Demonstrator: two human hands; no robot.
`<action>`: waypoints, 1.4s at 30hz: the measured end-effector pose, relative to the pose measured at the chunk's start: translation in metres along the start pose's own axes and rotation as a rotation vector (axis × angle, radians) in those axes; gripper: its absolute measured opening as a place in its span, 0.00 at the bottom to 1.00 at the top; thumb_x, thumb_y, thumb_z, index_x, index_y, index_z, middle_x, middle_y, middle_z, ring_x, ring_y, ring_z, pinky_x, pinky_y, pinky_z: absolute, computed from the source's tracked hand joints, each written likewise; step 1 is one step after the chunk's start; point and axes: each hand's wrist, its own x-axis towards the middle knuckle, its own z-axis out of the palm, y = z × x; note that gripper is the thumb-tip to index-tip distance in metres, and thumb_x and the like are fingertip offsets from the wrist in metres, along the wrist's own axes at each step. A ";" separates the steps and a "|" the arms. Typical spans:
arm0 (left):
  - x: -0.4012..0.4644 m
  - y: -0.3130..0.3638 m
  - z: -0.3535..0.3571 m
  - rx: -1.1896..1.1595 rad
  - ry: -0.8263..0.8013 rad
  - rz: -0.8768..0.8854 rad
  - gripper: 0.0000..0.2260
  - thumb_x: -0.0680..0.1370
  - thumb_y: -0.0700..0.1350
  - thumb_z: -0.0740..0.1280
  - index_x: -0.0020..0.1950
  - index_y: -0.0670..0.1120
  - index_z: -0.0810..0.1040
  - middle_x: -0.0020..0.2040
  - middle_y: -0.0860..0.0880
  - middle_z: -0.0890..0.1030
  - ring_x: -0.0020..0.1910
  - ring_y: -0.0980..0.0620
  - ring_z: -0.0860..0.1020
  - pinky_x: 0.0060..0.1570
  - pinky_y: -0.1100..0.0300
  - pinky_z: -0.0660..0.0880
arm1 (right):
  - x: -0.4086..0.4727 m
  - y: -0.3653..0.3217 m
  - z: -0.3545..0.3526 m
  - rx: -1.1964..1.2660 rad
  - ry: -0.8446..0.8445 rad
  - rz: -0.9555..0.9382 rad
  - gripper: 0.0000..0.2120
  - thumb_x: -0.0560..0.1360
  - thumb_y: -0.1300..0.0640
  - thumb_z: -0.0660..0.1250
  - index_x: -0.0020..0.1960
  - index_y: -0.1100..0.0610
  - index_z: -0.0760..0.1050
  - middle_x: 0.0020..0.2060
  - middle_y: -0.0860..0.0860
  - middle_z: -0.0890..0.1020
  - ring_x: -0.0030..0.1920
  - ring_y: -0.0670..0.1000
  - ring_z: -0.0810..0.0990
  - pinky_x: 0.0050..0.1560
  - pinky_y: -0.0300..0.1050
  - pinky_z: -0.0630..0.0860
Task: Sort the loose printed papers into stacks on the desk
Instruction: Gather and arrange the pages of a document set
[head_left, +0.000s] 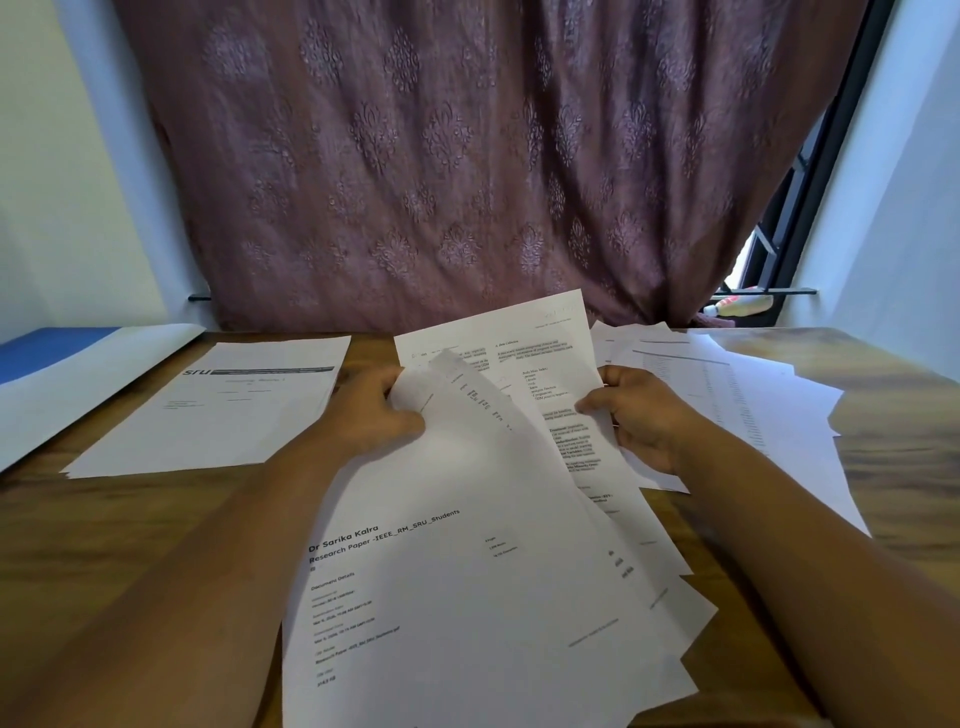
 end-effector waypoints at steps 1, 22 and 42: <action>0.000 0.000 0.000 0.000 0.000 0.017 0.18 0.58 0.44 0.71 0.47 0.46 0.81 0.46 0.52 0.80 0.50 0.49 0.80 0.50 0.52 0.78 | 0.000 0.000 0.000 -0.013 0.008 -0.001 0.07 0.77 0.64 0.67 0.53 0.55 0.76 0.50 0.50 0.83 0.47 0.55 0.82 0.40 0.48 0.79; 0.005 -0.011 0.001 -0.102 -0.121 -0.027 0.14 0.60 0.41 0.73 0.44 0.43 0.84 0.38 0.42 0.82 0.38 0.51 0.77 0.44 0.52 0.76 | 0.006 0.006 -0.002 -0.291 0.148 -0.102 0.18 0.76 0.55 0.70 0.62 0.49 0.66 0.58 0.53 0.81 0.49 0.53 0.82 0.42 0.42 0.77; 0.007 -0.014 0.003 -0.172 -0.182 0.057 0.19 0.67 0.28 0.76 0.52 0.47 0.82 0.42 0.60 0.85 0.42 0.62 0.82 0.44 0.68 0.76 | -0.007 0.007 0.008 -0.174 -0.160 -0.143 0.06 0.72 0.57 0.74 0.48 0.59 0.84 0.47 0.47 0.86 0.45 0.49 0.85 0.43 0.39 0.78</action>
